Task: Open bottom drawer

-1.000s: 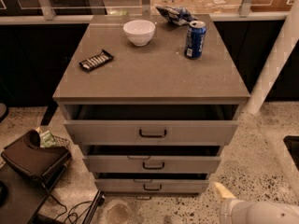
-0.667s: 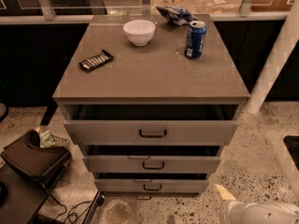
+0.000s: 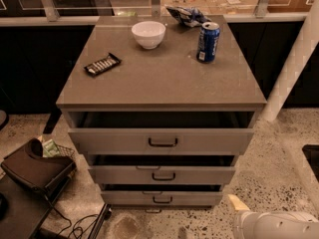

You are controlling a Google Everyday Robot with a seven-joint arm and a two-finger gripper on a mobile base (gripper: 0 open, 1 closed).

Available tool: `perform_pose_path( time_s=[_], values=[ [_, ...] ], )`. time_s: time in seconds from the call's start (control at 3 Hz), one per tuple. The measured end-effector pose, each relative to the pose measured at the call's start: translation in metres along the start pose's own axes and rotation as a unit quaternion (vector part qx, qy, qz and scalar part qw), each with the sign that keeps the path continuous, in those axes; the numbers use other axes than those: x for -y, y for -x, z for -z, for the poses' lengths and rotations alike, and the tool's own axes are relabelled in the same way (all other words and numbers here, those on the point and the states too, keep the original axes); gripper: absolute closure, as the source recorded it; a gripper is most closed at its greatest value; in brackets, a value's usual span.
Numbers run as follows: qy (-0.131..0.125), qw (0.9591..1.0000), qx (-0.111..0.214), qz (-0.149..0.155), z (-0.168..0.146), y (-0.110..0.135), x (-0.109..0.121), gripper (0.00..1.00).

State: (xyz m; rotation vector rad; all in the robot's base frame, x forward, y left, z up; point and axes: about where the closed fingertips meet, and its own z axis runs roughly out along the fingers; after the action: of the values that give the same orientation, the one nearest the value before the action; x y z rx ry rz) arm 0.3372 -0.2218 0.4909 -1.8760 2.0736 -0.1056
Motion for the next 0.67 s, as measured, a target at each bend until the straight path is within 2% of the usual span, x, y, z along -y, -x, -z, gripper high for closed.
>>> perform_pose_path(
  time_s=[0.33, 0.67],
  values=[
    [0.011, 0.9994, -0.015, 0.031, -0.031, -0.001, 0.006, 0.00],
    [0.040, 0.9947, -0.009, 0.094, -0.090, 0.036, 0.004, 0.00]
  ],
)
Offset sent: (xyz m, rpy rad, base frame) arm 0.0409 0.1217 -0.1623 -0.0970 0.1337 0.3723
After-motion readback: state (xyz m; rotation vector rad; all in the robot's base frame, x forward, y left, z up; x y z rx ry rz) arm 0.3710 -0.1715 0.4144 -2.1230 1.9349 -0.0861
